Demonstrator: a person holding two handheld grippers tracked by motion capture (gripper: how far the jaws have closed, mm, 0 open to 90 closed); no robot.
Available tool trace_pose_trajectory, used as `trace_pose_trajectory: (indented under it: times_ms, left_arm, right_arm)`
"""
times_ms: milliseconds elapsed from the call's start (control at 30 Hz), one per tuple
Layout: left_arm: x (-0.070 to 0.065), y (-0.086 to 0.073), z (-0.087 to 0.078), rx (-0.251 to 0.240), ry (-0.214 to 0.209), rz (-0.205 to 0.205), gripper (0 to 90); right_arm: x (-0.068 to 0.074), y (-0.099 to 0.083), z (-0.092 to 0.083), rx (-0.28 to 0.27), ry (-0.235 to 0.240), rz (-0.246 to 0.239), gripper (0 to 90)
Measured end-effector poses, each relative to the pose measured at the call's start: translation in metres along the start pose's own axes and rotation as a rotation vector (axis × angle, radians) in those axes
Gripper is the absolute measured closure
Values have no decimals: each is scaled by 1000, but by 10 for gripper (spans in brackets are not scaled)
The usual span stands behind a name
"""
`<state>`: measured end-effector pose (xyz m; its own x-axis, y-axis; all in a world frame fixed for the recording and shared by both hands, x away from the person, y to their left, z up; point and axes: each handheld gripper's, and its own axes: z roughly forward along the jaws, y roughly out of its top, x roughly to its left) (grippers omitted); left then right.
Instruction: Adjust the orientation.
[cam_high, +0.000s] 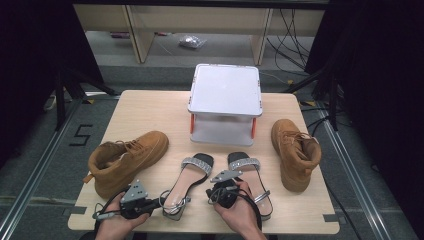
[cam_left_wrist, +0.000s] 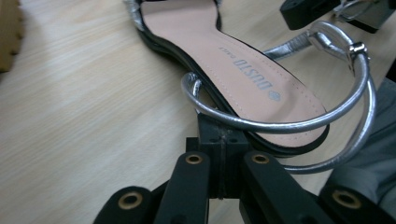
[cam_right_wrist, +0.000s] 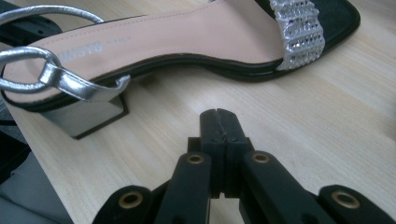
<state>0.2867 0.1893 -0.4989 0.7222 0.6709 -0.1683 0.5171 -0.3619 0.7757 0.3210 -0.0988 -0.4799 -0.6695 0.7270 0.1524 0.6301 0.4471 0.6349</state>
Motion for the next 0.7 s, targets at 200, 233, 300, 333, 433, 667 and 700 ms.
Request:
trace_pose_trajectory:
  times_ms: [200,233,300,333,433,667,700]
  left_arm:
    - [-10,3,9,3,-39,10,900]
    - [-12,4,11,-3,-32,16,900]
    - [-15,6,15,2,-44,24,900]
    - [-17,6,17,-8,-52,15,900]
    - [-19,10,21,26,-66,47,900]
    - [-32,17,33,24,-89,47,900]
    - [-33,17,35,23,-90,58,900]
  right_arm:
    - [-2,-2,-2,-5,-5,4,900]
    - [-2,-2,-2,-6,-7,5,900]
    - [-3,-2,-2,-7,-11,8,900]
    - [-3,-2,-3,-9,-12,9,900]
    - [-4,-2,-4,-10,-14,6,900]
    - [-7,-3,-6,-21,-36,-5,900]
    - [-6,-2,-8,-15,-33,15,900]
